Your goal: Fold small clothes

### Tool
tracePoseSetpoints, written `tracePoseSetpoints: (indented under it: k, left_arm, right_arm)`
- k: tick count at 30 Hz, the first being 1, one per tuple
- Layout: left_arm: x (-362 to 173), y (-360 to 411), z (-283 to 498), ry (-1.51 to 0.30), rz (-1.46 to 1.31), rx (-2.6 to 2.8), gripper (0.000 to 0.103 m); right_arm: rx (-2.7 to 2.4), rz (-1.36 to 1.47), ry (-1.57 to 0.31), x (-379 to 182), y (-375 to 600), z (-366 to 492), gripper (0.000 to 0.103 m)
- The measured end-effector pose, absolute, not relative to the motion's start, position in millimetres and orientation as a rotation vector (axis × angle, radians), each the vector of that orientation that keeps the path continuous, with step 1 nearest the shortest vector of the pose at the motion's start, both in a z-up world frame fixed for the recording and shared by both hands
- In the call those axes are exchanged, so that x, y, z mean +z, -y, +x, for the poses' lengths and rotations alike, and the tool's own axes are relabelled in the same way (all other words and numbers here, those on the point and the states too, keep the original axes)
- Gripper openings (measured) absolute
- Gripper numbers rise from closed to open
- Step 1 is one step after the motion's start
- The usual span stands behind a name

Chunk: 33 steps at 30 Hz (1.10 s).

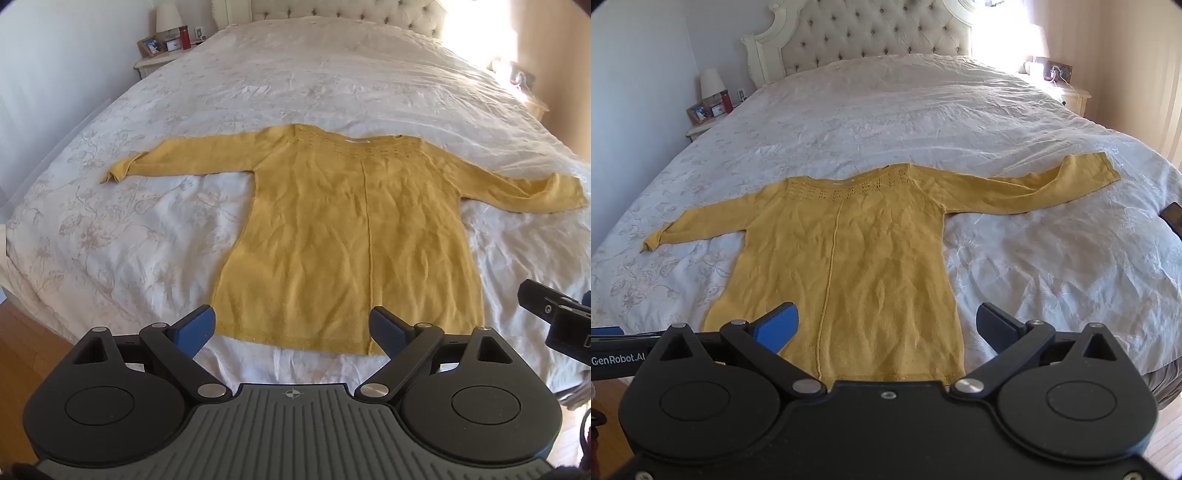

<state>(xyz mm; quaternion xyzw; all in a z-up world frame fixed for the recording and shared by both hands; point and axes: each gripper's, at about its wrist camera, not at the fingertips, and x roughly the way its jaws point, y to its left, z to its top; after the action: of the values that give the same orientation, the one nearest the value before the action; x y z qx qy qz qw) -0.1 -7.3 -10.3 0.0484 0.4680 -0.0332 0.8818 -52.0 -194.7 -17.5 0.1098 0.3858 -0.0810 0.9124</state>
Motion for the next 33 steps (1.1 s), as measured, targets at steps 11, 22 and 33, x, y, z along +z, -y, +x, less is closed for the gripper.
tracePoseSetpoints:
  k: [11, 22, 33]
  left_arm:
    - [-12.0, 3.4, 3.3, -0.989, 0.092, -0.057, 0.091]
    - [-13.3, 3.6, 5.6, -1.003, 0.085, -0.045, 0.091]
    - [-15.1, 4.9, 7.0, -1.009, 0.089, -0.046, 0.091]
  right_arm:
    - [-0.16, 0.22, -0.806, -19.3, 193.9, -51.0, 0.102]
    - [-0.157, 0.217, -0.816, -19.3, 193.7, -48.8, 0.102]
    - [-0.147, 0.221, -0.829, -22.1, 196.3, -45.9, 0.102]
